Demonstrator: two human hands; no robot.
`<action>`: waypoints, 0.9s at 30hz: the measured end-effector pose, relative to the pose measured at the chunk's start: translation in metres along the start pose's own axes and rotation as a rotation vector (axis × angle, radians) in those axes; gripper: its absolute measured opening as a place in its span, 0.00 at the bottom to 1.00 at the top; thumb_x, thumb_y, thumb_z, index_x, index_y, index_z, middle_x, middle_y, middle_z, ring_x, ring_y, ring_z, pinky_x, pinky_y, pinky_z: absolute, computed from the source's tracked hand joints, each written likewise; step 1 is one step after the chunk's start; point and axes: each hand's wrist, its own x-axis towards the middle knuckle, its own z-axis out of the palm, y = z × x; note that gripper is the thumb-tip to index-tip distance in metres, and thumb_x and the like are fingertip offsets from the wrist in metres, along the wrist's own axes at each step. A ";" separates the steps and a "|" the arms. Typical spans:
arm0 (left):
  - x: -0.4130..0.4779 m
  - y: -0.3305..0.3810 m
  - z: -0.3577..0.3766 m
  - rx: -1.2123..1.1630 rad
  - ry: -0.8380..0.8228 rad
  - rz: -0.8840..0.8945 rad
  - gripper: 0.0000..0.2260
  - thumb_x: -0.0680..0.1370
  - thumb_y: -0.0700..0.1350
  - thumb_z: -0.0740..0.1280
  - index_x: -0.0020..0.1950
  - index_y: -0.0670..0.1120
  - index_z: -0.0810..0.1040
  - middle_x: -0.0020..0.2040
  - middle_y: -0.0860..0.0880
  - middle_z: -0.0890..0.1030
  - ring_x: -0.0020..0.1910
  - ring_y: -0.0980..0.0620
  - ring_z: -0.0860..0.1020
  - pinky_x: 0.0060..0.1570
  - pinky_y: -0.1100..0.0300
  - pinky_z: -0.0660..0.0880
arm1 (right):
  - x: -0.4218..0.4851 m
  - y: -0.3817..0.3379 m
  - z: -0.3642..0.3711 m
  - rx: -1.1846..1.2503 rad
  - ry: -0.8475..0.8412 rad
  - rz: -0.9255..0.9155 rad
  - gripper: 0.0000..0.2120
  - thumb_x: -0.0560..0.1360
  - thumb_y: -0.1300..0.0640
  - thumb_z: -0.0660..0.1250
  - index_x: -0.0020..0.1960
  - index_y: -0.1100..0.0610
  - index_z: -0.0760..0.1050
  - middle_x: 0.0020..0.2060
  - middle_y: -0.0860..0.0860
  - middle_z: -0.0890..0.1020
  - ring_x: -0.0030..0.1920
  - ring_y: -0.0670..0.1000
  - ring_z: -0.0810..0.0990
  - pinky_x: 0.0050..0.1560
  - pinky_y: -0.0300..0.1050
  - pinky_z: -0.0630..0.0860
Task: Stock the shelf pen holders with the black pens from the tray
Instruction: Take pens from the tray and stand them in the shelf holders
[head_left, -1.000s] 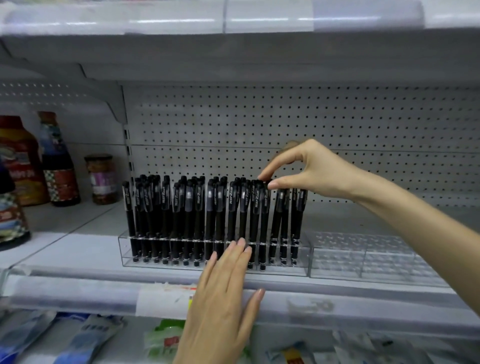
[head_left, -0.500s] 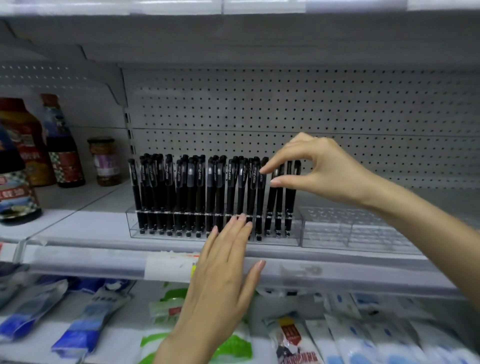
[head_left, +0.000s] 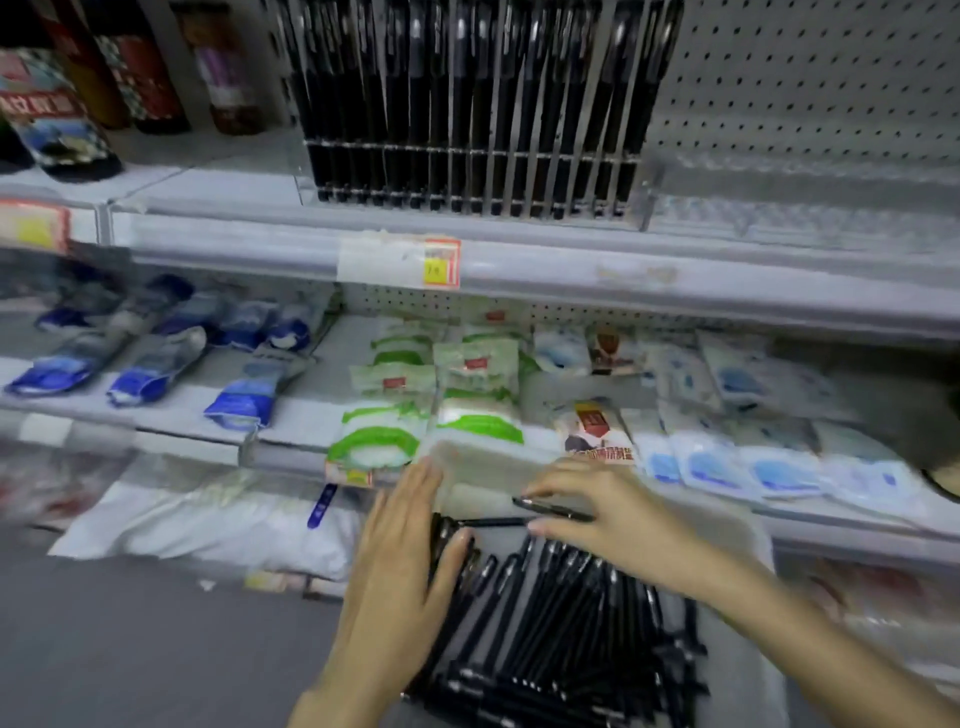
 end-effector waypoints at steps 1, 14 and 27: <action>-0.011 -0.011 0.003 0.010 -0.004 -0.048 0.30 0.78 0.65 0.49 0.77 0.53 0.57 0.75 0.65 0.51 0.73 0.69 0.47 0.72 0.68 0.45 | -0.007 0.007 0.019 -0.007 -0.039 0.052 0.18 0.74 0.44 0.67 0.62 0.47 0.76 0.54 0.39 0.76 0.60 0.40 0.71 0.63 0.37 0.65; -0.038 -0.037 0.017 0.144 -0.019 -0.099 0.28 0.80 0.59 0.52 0.78 0.50 0.55 0.77 0.59 0.52 0.75 0.65 0.51 0.68 0.65 0.59 | -0.009 0.048 0.125 -0.415 0.082 0.085 0.22 0.66 0.41 0.74 0.54 0.52 0.81 0.53 0.48 0.79 0.56 0.49 0.72 0.51 0.46 0.76; -0.042 -0.037 0.017 0.161 -0.028 -0.095 0.29 0.81 0.61 0.49 0.79 0.52 0.49 0.77 0.65 0.44 0.76 0.63 0.50 0.69 0.60 0.59 | -0.012 0.007 0.131 0.112 0.207 0.366 0.13 0.72 0.42 0.69 0.49 0.46 0.69 0.42 0.41 0.78 0.42 0.40 0.78 0.45 0.37 0.76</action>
